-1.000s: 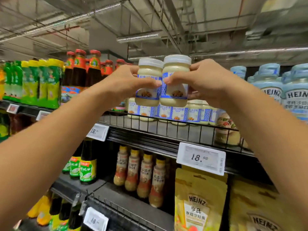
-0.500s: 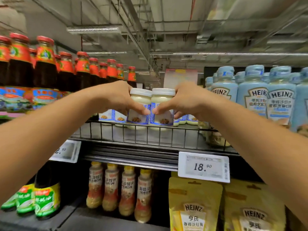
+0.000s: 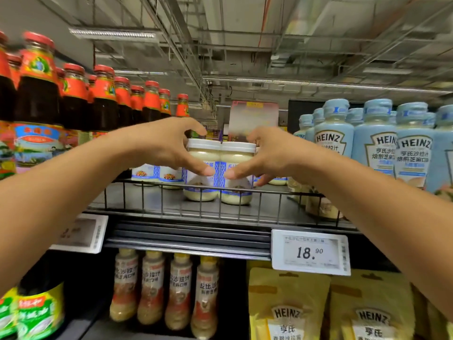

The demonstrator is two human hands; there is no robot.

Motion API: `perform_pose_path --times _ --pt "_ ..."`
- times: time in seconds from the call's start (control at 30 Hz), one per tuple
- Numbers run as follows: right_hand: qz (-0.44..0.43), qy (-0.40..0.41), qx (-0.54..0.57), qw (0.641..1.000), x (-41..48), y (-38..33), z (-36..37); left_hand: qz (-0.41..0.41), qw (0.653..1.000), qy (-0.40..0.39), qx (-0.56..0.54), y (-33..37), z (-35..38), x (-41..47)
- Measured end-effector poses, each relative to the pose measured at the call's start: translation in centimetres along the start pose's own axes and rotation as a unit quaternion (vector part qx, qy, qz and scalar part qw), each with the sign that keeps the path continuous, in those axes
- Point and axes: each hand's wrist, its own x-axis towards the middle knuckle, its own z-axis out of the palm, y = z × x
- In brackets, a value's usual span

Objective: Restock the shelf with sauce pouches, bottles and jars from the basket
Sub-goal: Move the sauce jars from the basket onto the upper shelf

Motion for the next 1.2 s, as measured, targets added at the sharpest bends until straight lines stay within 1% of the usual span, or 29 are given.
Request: perform_pose_path --times 0.03,0.1,0.13,0.2,0.3,0.47,0.67,0.83,1.1,1.2 --pt "-0.023 0.03 -0.044 0.998 -0.3 -0.1 -0.3 0.013 0.999 0.019 0.037 0.0 -0.4 -0.2" --pt "-0.078 0.097 -0.162 0.979 -0.9 -0.4 -0.6 0.052 0.993 0.048 0.097 -0.1 -1.0 -0.5" --pt "-0.102 0.112 -0.203 0.967 -1.2 -0.5 -0.5 0.07 0.989 0.056 0.116 0.0 -1.0 -0.7" --pt "-0.12 0.116 -0.236 0.957 -1.3 -0.8 -0.3 0.094 0.983 0.073 0.137 0.1 -0.8 -0.7" --pt "-0.12 0.124 -0.245 0.954 -0.7 -1.0 0.0 0.103 0.978 0.094 0.157 -0.2 -0.6 -0.2" --pt "-0.129 0.112 -0.253 0.952 1.1 -0.7 0.7 0.106 0.976 0.097 0.166 -1.2 -0.3 1.3" --pt "-0.136 0.065 -0.297 0.943 3.0 -0.9 0.6 0.105 0.977 0.078 0.168 -2.0 -0.3 3.3" --pt "-0.137 0.05 -0.303 0.942 3.4 -1.2 0.4 0.108 0.975 0.067 0.185 -1.8 -0.1 4.3" --pt "-0.14 0.064 -0.289 0.945 2.9 -0.9 0.7 0.101 0.978 0.058 0.173 -1.9 0.0 4.2" --pt "-0.141 0.071 -0.283 0.946 2.7 -0.7 0.8 0.096 0.977 0.047 0.185 -1.8 -0.1 4.2"
